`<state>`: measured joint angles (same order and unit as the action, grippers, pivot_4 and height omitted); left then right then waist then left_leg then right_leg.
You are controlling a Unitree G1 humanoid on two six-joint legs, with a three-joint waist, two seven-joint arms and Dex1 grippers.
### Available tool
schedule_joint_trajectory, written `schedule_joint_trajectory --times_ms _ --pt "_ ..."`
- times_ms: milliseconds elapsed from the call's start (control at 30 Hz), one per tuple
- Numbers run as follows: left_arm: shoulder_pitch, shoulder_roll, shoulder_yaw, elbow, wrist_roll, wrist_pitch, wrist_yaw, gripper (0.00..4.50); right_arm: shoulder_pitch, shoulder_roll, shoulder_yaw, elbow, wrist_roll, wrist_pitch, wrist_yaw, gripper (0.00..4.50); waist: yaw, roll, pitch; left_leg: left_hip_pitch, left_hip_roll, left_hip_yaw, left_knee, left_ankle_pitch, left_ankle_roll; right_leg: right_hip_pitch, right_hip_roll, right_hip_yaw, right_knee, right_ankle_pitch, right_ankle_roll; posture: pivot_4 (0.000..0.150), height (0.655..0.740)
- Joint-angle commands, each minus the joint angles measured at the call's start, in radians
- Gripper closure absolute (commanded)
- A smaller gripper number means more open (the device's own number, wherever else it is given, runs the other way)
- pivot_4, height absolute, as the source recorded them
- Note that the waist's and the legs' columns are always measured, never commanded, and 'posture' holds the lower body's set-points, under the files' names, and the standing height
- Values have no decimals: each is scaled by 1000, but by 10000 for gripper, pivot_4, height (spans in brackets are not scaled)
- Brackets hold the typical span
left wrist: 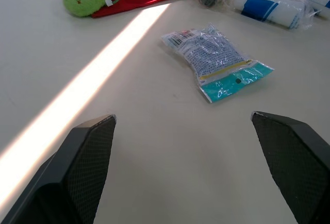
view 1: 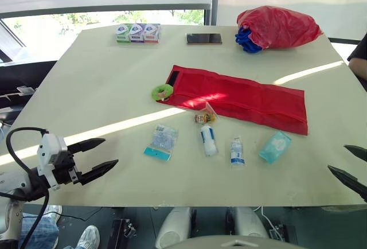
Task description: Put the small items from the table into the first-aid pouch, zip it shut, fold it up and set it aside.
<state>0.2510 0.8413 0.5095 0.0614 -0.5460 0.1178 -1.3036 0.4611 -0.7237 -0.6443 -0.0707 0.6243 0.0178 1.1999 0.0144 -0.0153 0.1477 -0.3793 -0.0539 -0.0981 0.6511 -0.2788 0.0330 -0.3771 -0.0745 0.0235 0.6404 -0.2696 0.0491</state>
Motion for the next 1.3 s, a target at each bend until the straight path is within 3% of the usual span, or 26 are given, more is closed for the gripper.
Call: schedule_joint_trajectory --times_ms 33,400,667,833,933,1133,1300 --pt "-5 5 34 11 -19 -22 -19 0 11 3 -40 -49 22 -4 -1 1180 0 0 0 0 0 0 0 0 0 0 0 0 0 0 0 1500 7400" --pt "-33 1 21 35 -22 -31 -29 0 4 6 -24 -107 34 29 -29 1180 0 0 0 0 0 0 0 0 0 0 0 -1 0 0 0 1500 7400" --pt "-83 11 -24 -32 -33 68 13 0 1 12 3 -206 67 70 -35 1180 1 0 0 0 0 0 0 0 0 0 0 -1 0 1 2 1500 7400" --pt "-201 3 -143 -77 -2 197 109 0 -40 3 96 -375 118 147 -69 1180 1 0 0 0 0 0 0 0 0 0 0 -1 0 2 3 1500 7400" --pt "-257 49 -254 -81 60 333 148 0 -88 -11 149 -453 155 196 -100 1180 0 1 0 0 1 0 0 0 0 0 0 -2 0 3 2 1500 7400" --pt "-457 -2 -409 -34 43 548 192 0 -219 -29 249 -549 156 237 -149 1180 2 -2 1 -1 0 -2 0 0 0 -1 1 -5 0 3 3 1500 7400" --pt "-529 -28 -471 8 61 609 200 0 -295 -37 292 -593 168 267 -178 1180 -1 -3 1 0 0 -3 1 0 -1 0 2 -5 1 3 3 1500 7400"
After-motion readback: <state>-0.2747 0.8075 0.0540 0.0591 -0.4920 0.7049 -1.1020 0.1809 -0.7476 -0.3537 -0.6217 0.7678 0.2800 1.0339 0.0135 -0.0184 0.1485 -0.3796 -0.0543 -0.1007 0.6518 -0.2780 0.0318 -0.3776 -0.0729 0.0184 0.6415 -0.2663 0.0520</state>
